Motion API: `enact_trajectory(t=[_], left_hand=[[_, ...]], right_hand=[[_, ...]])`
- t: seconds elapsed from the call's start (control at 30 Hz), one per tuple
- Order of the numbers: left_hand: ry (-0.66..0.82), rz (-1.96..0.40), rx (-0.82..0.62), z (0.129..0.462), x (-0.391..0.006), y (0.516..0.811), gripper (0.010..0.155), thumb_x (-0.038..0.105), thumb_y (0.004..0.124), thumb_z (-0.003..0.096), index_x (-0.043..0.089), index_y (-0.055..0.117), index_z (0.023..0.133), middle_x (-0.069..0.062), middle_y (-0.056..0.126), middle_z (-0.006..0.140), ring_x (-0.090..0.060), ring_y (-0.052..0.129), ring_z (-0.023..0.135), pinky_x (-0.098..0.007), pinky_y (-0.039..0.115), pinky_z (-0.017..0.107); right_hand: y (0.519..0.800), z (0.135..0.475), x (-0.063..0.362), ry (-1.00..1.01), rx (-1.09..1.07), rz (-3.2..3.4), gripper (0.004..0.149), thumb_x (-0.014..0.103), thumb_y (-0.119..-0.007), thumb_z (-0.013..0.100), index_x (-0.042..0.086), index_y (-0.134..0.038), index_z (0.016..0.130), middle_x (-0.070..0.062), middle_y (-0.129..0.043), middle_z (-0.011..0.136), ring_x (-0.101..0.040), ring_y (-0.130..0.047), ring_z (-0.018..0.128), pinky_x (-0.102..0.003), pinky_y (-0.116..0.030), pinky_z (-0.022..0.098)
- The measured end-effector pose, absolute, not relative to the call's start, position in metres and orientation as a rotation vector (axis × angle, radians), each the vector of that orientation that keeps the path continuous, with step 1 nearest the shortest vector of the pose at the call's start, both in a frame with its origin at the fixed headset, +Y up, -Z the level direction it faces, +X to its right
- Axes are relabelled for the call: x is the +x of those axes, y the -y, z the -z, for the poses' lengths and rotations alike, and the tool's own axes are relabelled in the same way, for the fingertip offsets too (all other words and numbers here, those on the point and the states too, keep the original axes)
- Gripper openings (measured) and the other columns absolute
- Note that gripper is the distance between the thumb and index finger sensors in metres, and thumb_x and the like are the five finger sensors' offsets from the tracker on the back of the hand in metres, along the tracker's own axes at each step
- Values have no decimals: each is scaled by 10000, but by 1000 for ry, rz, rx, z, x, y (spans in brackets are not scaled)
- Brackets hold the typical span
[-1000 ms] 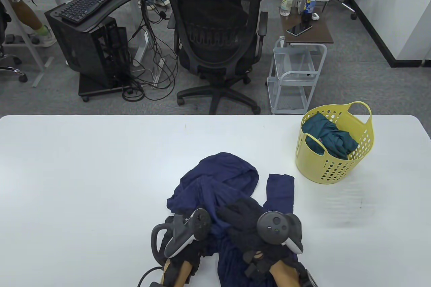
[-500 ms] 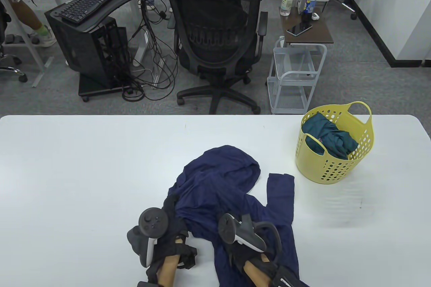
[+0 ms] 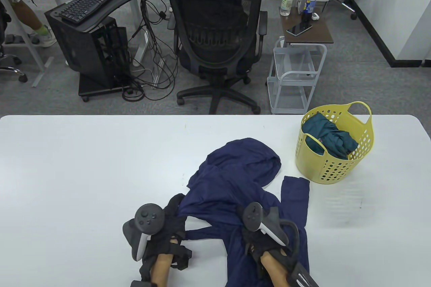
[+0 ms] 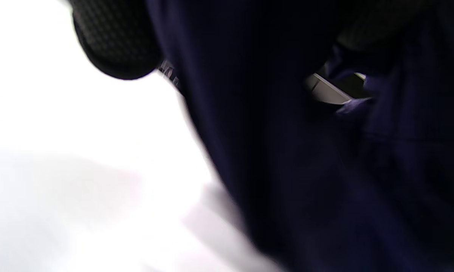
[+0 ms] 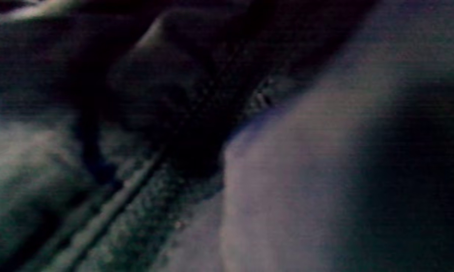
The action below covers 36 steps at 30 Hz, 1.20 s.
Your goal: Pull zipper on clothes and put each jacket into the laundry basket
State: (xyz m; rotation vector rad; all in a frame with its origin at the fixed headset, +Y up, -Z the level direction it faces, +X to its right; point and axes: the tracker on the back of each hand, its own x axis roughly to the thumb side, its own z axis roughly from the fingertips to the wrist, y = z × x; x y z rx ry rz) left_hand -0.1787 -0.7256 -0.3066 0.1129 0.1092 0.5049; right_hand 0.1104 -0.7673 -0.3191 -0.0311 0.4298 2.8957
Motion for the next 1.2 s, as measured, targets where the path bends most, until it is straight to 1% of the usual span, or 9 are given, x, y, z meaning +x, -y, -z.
enact_trajectory(t=[0.07, 0.17, 0.3, 0.4, 0.73, 0.93, 1.0, 1.1, 1.2], left_hand=[[-86, -259, 130, 304, -164, 718, 580, 534, 804, 342, 356, 789, 894, 124, 1025, 450, -77, 926, 122, -458, 873, 359], [-23, 177, 119, 298, -147, 713, 668, 622, 814, 286, 419, 722, 916, 190, 990, 508, -33, 911, 171, -411, 876, 379], [-23, 348, 95, 293, -144, 709, 702, 583, 862, 273, 430, 685, 935, 169, 932, 661, -48, 902, 305, -435, 836, 428], [-117, 477, 145, 292, -161, 701, 589, 486, 865, 334, 457, 717, 903, 189, 920, 738, -42, 910, 395, -442, 817, 477], [-460, 426, 132, 285, -262, 667, 475, 451, 855, 368, 460, 813, 841, 180, 947, 842, -175, 951, 755, -550, 720, 619], [-614, 451, -30, 286, -309, 675, 584, 469, 860, 364, 478, 701, 926, 158, 853, 963, -231, 826, 917, -589, 630, 682], [-636, 487, -169, 288, -322, 690, 675, 486, 866, 353, 478, 608, 977, 141, 768, 1036, -262, 738, 984, -613, 578, 702], [-611, 439, -437, 289, -327, 713, 863, 574, 867, 307, 495, 411, 1035, 120, 534, 1159, -311, 500, 1087, -658, 440, 736], [-523, 309, -506, 290, -314, 717, 960, 639, 859, 264, 490, 330, 1051, 101, 404, 1203, -339, 374, 1110, -679, 375, 739]], right_hand=[[768, 320, 116, -436, -66, -2918, 560, 468, -656, 548, 429, -512, 1087, 118, -501, 1216, -257, -527, 1085, -550, -468, 749], [770, 322, 127, -465, -99, -2938, 579, 494, -673, 543, 453, -480, 1087, 133, -454, 1224, -259, -491, 1098, -558, -445, 757], [771, 323, 138, -464, -139, -2898, 565, 473, -678, 542, 471, -498, 1077, 135, -456, 1221, -266, -477, 1099, -566, -430, 758], [773, 322, 145, -474, -173, -2915, 557, 463, -670, 545, 475, -499, 1075, 142, -445, 1221, -262, -462, 1102, -563, -424, 761], [776, 322, 147, -505, -168, -2893, 556, 473, -659, 547, 486, -487, 1076, 152, -436, 1222, -283, -412, 1106, -578, -394, 763], [779, 322, 146, -500, -141, -2895, 568, 481, -660, 547, 467, -475, 1083, 134, -414, 1227, -302, -393, 1106, -590, -382, 762], [779, 322, 144, -499, -133, -2909, 572, 482, -663, 546, 461, -471, 1085, 123, -410, 1230, -315, -394, 1106, -597, -382, 761], [779, 322, 142, -496, -126, -2918, 588, 493, -673, 542, 442, -467, 1090, 102, -409, 1233, -339, -394, 1105, -608, -382, 759], [775, 321, 141, -483, -107, -2909, 615, 501, -709, 526, 417, -482, 1092, 78, -434, 1233, -361, -420, 1101, -613, -402, 753]])
